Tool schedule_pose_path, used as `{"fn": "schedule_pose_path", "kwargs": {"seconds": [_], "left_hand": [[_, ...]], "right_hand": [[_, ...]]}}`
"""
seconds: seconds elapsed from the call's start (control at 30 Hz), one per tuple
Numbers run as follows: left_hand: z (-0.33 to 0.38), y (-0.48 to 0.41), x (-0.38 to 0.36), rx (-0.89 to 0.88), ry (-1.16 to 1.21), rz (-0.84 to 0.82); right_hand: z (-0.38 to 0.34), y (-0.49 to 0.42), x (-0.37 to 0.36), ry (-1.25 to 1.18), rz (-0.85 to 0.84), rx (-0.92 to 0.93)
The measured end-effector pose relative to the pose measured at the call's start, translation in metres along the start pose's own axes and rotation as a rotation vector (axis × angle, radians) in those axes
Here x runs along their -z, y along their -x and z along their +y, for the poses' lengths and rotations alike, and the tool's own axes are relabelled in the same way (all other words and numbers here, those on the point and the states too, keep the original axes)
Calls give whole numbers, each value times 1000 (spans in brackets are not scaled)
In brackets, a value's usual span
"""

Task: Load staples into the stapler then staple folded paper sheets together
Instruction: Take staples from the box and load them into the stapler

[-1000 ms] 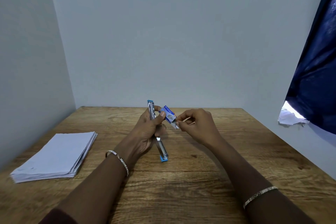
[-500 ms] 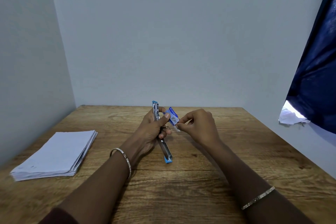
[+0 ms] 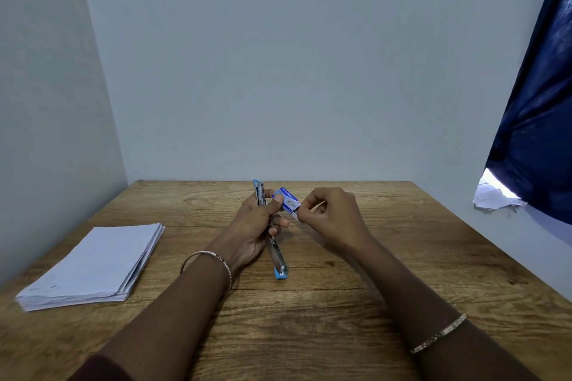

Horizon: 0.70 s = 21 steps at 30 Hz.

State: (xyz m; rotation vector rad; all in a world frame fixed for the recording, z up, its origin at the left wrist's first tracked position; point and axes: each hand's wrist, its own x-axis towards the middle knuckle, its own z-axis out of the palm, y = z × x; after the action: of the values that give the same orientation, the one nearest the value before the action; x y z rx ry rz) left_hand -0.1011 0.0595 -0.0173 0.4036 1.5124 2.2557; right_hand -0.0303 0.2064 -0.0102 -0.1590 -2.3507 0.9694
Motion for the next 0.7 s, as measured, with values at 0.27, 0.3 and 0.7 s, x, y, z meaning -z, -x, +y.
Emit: {"fn": "schedule_pose_path", "kwargs": {"seconds": [0.27,0.3,0.7], "left_hand": [[-1,0,1,23,-13,3],[-1,0,0,23,-18,2],[1,2,0,-20,-47,11]], "right_hand": [[0,-1,-2,9,8,4],[0,-1,-2,15,12,5],[-1,-5,11,55,-81,0]]}}
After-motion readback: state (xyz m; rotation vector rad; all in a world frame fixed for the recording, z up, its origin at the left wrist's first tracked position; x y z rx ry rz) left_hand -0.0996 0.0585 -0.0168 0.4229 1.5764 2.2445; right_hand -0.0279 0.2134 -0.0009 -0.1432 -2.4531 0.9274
